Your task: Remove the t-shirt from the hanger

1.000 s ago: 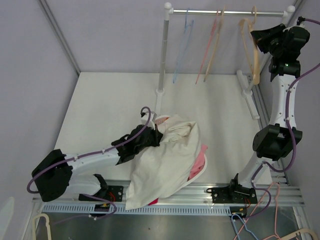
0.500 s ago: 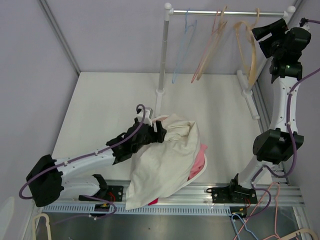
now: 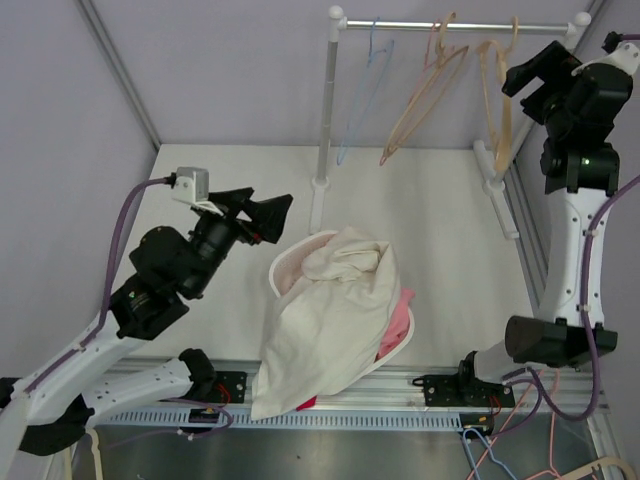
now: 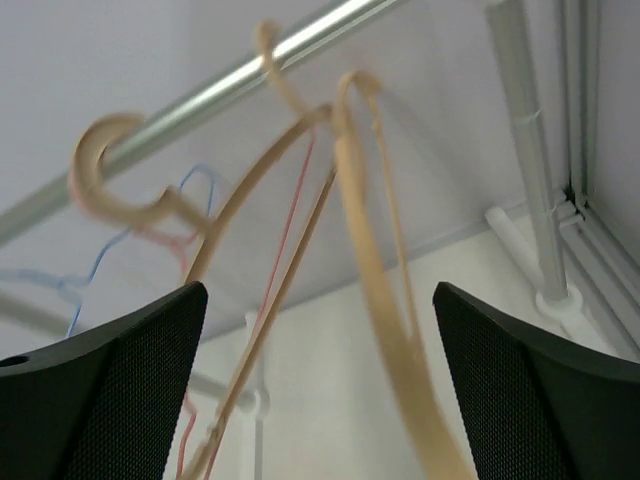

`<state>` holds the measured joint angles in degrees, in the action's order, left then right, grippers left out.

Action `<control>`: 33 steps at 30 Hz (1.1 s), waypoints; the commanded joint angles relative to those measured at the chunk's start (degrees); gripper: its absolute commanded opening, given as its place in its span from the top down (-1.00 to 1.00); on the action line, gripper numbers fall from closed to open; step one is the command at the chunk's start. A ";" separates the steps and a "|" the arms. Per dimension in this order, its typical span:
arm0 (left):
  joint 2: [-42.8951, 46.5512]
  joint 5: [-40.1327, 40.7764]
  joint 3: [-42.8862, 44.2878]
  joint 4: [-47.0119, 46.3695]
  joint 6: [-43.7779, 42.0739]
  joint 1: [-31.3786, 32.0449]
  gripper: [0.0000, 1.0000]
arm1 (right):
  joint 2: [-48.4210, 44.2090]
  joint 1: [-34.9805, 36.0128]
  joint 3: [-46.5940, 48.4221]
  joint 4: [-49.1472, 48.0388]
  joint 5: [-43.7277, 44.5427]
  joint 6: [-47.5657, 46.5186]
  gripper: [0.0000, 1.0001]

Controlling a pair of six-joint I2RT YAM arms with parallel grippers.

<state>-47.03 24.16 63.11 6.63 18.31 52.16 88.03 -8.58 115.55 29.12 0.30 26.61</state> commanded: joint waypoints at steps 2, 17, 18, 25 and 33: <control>3.60 3.17 -5.25 17.26 9.45 0.13 -0.99 | -15.32 7.07 -8.20 6.90 3.84 -8.24 -0.99; 11.43 -9.99 -21.80 38.17 39.07 0.13 -0.99 | -38.19 20.17 -38.36 17.90 -25.59 -11.14 -0.99; 11.17 -11.84 -22.24 38.36 39.61 0.13 -0.99 | -38.46 20.44 -40.29 16.85 -27.17 -11.58 -0.99; 18.61 -29.68 -35.23 34.94 47.07 0.13 -0.99 | -35.48 28.08 -50.68 11.57 -32.65 -12.99 -0.99; 26.63 -38.92 -43.24 34.67 53.24 0.13 -0.99 | -27.66 44.41 -56.13 2.52 -26.06 -8.95 -0.99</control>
<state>-22.20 -8.54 20.88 41.93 67.88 52.16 58.06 31.27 60.42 37.60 -28.10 15.92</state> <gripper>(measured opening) 0.994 0.993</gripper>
